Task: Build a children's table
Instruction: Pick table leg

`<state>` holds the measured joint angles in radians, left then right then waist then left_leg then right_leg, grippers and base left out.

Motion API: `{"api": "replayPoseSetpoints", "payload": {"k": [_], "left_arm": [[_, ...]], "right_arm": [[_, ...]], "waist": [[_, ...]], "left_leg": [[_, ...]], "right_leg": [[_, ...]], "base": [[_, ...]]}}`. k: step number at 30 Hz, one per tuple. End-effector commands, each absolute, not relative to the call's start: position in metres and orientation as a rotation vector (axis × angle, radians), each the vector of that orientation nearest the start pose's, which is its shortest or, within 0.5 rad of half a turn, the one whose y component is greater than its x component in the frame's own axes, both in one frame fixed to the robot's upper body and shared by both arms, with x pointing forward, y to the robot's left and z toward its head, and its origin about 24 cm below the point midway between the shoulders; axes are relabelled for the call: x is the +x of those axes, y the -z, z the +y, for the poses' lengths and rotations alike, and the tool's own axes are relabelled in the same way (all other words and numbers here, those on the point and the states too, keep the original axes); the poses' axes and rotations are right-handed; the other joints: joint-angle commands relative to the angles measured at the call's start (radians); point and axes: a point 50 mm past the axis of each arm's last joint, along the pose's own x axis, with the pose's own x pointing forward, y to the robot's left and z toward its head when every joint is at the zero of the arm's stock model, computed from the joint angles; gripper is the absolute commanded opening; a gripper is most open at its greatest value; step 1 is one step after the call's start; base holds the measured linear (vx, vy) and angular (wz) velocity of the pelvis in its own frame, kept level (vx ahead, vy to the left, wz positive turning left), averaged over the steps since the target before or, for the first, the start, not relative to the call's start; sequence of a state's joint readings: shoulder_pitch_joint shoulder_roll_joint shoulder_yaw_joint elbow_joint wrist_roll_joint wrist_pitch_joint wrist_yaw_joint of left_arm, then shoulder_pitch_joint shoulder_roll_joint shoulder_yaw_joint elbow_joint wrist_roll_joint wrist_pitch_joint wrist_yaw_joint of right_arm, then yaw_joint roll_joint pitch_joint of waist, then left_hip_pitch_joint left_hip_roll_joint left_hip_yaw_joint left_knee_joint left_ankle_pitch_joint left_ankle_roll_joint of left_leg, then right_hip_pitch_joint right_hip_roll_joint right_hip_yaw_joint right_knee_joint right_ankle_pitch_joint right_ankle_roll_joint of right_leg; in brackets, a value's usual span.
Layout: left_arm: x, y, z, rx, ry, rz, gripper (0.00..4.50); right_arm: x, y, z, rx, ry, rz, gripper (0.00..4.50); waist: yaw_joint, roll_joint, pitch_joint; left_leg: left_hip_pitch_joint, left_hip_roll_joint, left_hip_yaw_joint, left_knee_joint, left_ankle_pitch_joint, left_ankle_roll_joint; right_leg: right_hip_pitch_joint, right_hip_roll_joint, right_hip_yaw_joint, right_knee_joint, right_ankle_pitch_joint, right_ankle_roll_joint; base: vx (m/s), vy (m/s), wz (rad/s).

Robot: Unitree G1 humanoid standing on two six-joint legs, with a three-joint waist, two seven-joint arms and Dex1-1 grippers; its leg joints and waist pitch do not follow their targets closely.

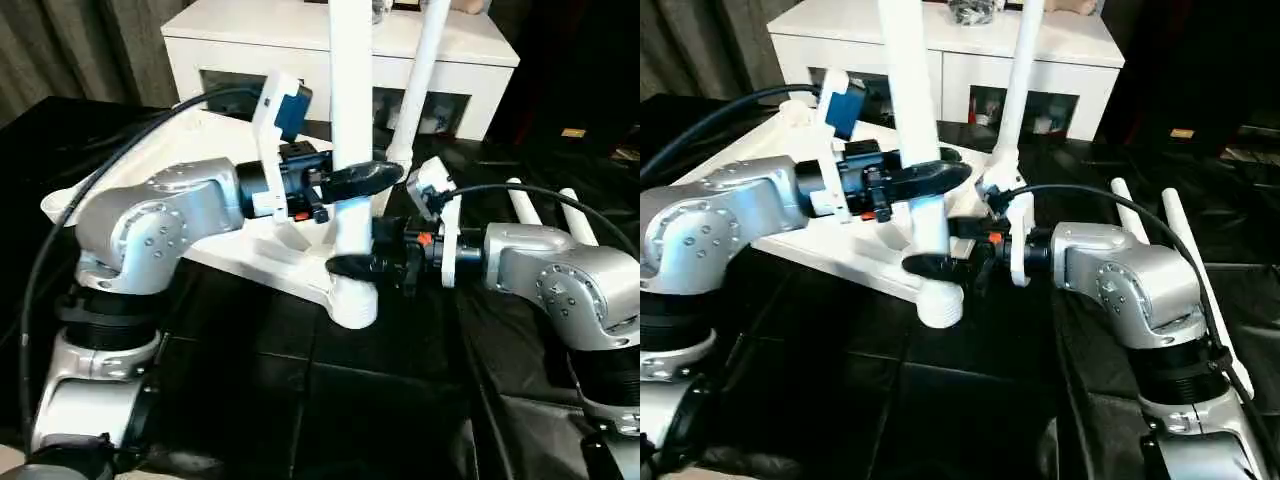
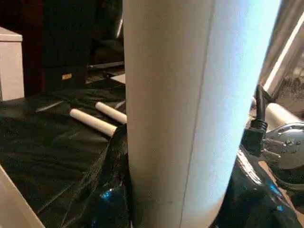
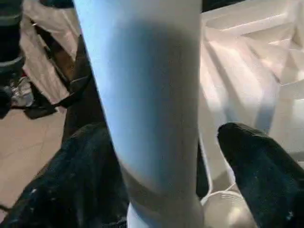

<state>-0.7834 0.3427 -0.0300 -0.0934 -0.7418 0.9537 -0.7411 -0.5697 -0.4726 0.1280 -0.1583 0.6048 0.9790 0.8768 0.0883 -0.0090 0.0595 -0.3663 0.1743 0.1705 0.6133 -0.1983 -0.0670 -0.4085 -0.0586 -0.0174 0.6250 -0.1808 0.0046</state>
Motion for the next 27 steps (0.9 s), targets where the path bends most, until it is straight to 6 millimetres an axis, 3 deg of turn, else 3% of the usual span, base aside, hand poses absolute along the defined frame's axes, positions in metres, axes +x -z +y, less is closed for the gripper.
{"api": "replayPoseSetpoints", "payload": {"k": [1,19,26,27], "left_arm": [[0.300,-0.229,0.083,-0.131,1.312,0.078,1.80],[0.297,-0.228,0.077,-0.097,1.383,0.075,1.80],[0.298,-0.226,0.076,-0.109,1.386,0.086,1.79],[0.298,-0.226,0.076,-0.118,1.387,0.093,2.14]], "right_arm": [[0.281,-0.155,-0.114,0.060,-1.272,0.397,3.77],[0.276,-0.145,-0.109,0.049,-1.307,0.450,2.19],[0.276,-0.144,-0.108,0.057,-1.301,0.442,2.00],[0.276,-0.144,-0.108,0.058,-1.299,0.440,1.98]], "waist": [[0.000,-0.008,-0.071],[0.001,-0.008,-0.070],[0.001,-0.006,-0.072],[0.001,-0.007,-0.072]], "left_leg": [[0.006,0.034,-0.006,-0.066,-0.089,-0.010],[0.004,0.034,-0.007,-0.066,-0.090,-0.015],[0.006,0.034,-0.007,-0.066,-0.091,-0.015],[0.005,0.034,-0.007,-0.065,-0.089,-0.015]], "right_leg": [[0.057,-0.059,0.033,-0.064,-0.152,-0.208],[0.058,-0.059,0.033,-0.064,-0.159,-0.210],[0.057,-0.059,0.033,-0.063,-0.154,-0.211],[0.057,-0.059,0.033,-0.062,-0.149,-0.213]], "base": [[0.000,0.000,0.00],[0.000,0.000,0.00],[0.000,0.000,0.00],[0.000,0.000,0.00]]}}
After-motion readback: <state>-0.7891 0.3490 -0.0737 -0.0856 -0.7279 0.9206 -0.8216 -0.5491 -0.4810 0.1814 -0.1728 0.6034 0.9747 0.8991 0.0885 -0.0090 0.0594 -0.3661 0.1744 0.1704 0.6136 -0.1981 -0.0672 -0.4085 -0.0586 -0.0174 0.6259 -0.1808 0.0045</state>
